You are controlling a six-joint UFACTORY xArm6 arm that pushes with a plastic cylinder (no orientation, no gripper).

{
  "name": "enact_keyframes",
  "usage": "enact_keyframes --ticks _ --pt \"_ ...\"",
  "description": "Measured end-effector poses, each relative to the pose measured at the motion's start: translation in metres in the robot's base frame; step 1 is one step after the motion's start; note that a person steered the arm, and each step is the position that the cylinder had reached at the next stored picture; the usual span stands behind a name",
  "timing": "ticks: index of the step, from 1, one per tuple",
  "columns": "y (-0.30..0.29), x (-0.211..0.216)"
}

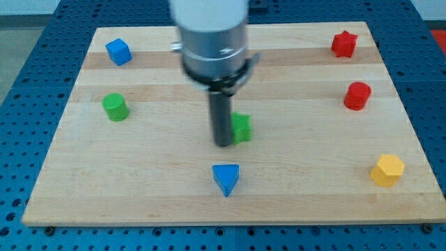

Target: Place yellow hexagon left to the blue triangle

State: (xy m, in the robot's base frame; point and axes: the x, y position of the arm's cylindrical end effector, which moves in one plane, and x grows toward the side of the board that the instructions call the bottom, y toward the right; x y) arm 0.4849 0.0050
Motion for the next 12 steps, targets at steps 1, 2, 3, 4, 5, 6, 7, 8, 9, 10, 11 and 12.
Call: enact_keyframes --ticks 1,2,3,4,5,6,7,8,9,10,11,12 --pt "0.044 -0.015" --pt "0.053 -0.011" --pt "0.117 0.038" --pt "0.156 0.084" --pt "0.221 0.133" --pt "0.229 0.133" --pt "0.275 0.131" --pt "0.276 0.132" --pt "0.259 0.114" --pt "0.235 0.093" --pt "0.204 0.093" --pt "0.17 0.093"
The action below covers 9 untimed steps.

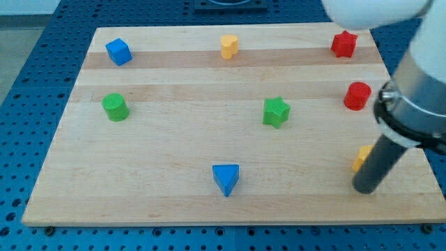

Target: Place yellow hexagon left to the blue triangle

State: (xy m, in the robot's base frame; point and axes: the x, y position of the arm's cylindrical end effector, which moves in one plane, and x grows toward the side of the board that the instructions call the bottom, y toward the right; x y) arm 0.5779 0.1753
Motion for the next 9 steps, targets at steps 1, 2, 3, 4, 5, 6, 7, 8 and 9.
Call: enact_keyframes --ticks 1,2,3,4,5,6,7,8,9 --pt "0.006 0.001" --pt "0.049 0.025" --pt "0.084 0.025" --pt "0.075 -0.025" --pt "0.075 -0.025" --pt "0.066 -0.025" --pt "0.04 -0.025" --pt "0.018 -0.025" --pt "-0.003 -0.025"
